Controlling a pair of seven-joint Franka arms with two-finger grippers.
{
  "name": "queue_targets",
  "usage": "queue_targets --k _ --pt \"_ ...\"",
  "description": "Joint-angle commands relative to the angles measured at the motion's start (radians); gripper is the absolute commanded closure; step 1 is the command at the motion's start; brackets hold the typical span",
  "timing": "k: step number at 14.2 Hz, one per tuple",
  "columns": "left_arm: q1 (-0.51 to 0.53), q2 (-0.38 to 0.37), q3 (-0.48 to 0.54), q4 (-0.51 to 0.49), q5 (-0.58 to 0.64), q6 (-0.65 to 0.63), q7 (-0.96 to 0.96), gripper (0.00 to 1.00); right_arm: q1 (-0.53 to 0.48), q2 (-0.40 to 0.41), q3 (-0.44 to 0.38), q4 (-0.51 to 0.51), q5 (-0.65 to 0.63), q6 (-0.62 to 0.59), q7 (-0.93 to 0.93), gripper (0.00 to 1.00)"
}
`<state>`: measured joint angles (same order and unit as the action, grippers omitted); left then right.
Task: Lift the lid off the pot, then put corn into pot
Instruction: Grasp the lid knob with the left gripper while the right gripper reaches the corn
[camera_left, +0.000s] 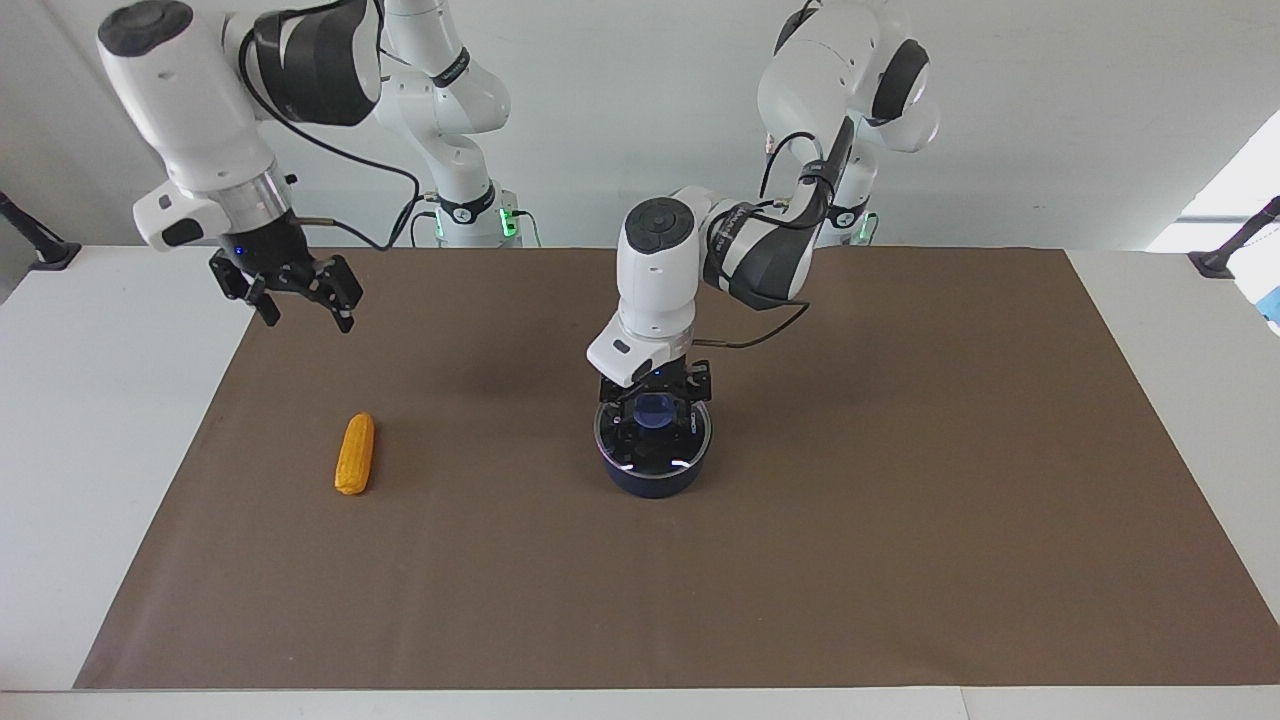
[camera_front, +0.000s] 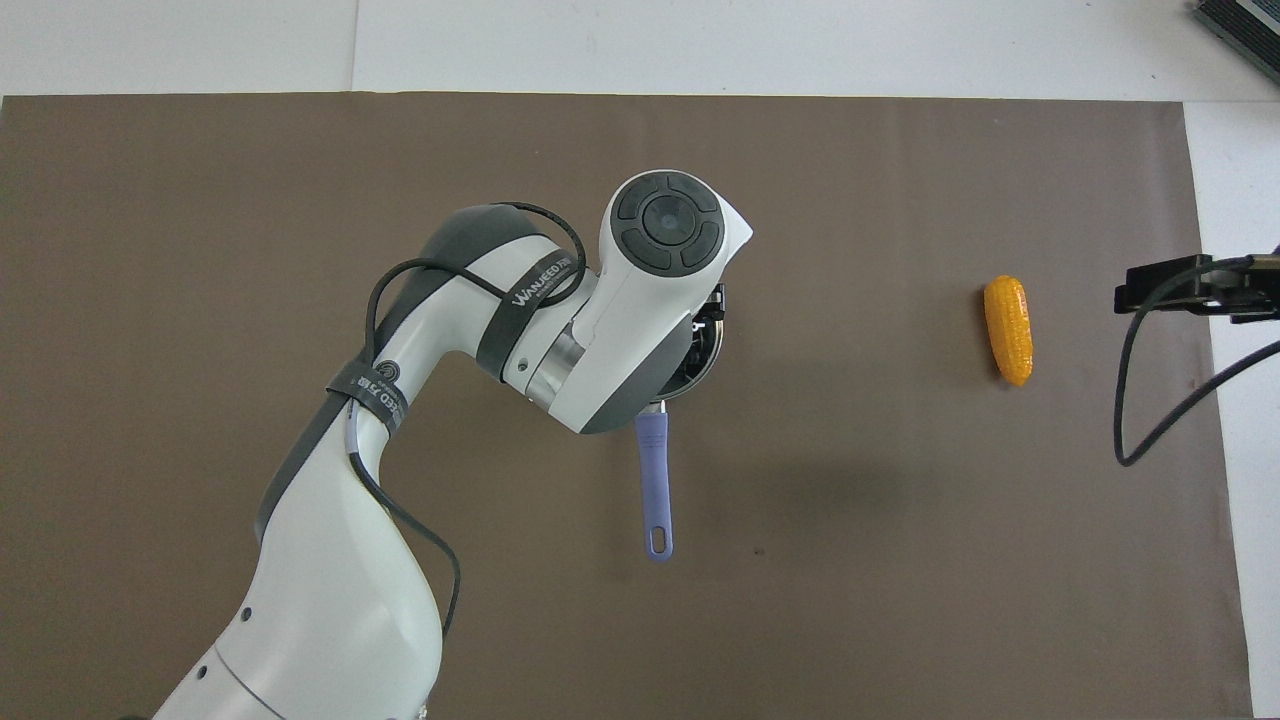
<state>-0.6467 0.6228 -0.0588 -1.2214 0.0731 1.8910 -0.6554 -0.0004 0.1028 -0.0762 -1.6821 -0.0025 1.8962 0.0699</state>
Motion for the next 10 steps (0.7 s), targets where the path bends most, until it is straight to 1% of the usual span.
queue_targets --k 1,3,6,9,10 --pt "-0.011 0.002 0.011 0.006 -0.006 -0.001 -0.015 0.09 -0.041 0.116 0.007 0.009 0.004 0.105 -0.036 0.00" --pt "-0.010 0.002 0.010 0.002 -0.015 -0.001 -0.015 0.09 -0.050 0.161 0.007 -0.020 0.004 0.182 -0.039 0.00" --pt "-0.008 -0.001 0.010 -0.009 -0.027 0.000 -0.015 0.11 -0.049 0.207 0.009 -0.080 0.002 0.299 -0.079 0.00" --pt "-0.002 -0.001 0.010 -0.009 -0.039 0.000 -0.015 0.16 -0.047 0.258 0.009 -0.108 0.002 0.305 -0.107 0.00" --pt "-0.002 -0.001 0.010 -0.009 -0.041 0.000 -0.015 0.22 -0.047 0.271 0.009 -0.126 0.004 0.313 -0.122 0.00"
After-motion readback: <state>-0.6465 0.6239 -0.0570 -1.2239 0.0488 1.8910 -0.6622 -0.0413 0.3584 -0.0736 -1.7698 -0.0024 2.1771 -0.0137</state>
